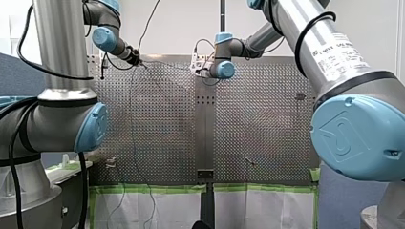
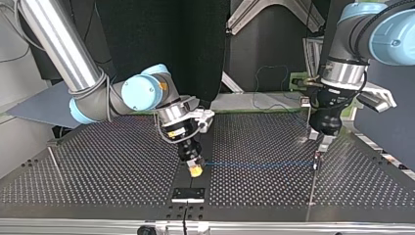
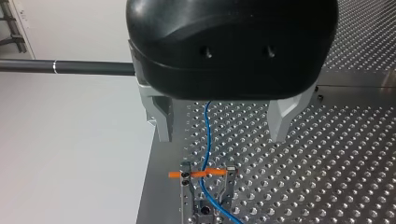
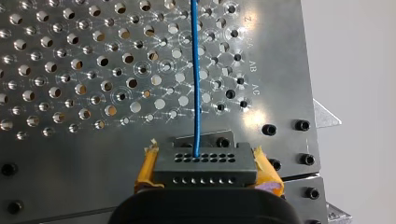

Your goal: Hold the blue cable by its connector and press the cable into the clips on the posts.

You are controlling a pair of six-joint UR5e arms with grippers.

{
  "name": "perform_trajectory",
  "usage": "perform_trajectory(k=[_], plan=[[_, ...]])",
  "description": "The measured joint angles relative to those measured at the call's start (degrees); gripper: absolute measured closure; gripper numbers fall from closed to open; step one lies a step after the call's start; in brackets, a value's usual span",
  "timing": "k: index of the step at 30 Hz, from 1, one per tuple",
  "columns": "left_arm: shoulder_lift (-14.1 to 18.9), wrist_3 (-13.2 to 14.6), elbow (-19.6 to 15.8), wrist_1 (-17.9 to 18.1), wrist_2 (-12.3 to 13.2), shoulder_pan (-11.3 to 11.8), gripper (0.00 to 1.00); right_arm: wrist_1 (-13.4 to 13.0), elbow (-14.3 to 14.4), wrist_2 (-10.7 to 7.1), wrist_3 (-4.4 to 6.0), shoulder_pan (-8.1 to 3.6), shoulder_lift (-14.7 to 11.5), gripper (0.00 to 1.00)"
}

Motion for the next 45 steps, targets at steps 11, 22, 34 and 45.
perform_trajectory(k=[11, 22, 34, 45], plan=[[-0.09, -0.67, 0.00, -0.02, -0.01, -0.07, 0.00, -0.06, 0.00, -0.01, -0.04, -0.01, 0.00, 1.00], [-0.22, -1.36, 0.01, -0.11, -0.01, -0.11, 0.00, 0.01, 0.00, -0.01, -0.01, -0.01, 0.00, 1.00], [-0.27, -3.18, -0.01, -0.36, -3.22, -0.43, 0.00, 0.02, 0.00, -0.06, 0.00, 0.00, 0.00, 1.00], [-0.24, -3.35, -0.01, -0.37, -5.06, -1.03, 0.00, 0.02, 0.00, -0.08, 0.01, -0.02, 0.00, 1.00]])
